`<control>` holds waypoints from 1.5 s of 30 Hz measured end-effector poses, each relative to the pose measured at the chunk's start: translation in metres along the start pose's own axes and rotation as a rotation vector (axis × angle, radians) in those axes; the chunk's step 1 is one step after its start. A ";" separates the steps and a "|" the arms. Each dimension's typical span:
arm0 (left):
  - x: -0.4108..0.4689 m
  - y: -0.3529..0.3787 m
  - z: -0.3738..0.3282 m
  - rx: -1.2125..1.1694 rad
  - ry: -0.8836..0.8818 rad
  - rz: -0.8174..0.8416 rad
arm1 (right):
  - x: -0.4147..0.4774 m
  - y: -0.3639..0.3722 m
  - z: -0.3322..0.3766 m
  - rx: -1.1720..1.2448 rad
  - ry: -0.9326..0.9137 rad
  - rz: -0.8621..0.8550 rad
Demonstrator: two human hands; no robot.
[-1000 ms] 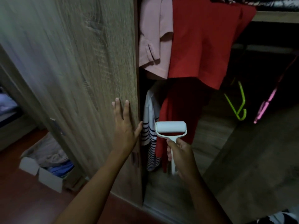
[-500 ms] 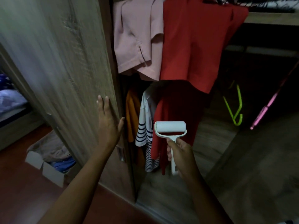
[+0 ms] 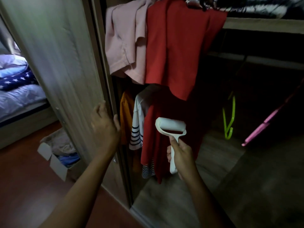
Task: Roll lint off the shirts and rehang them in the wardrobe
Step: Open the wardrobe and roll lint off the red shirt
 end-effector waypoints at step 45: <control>-0.054 0.036 -0.036 -0.661 -0.258 0.547 | 0.089 -0.028 0.008 -0.220 -0.300 0.047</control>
Point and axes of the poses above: each hand's wrist, its own x-axis towards the middle knuckle, its own y-axis out of the palm, z = x × y, the point moved 4 cm from there along x, towards the middle knuckle, and after that the axes turned 12 degrees about x, right-handed, at the moved point
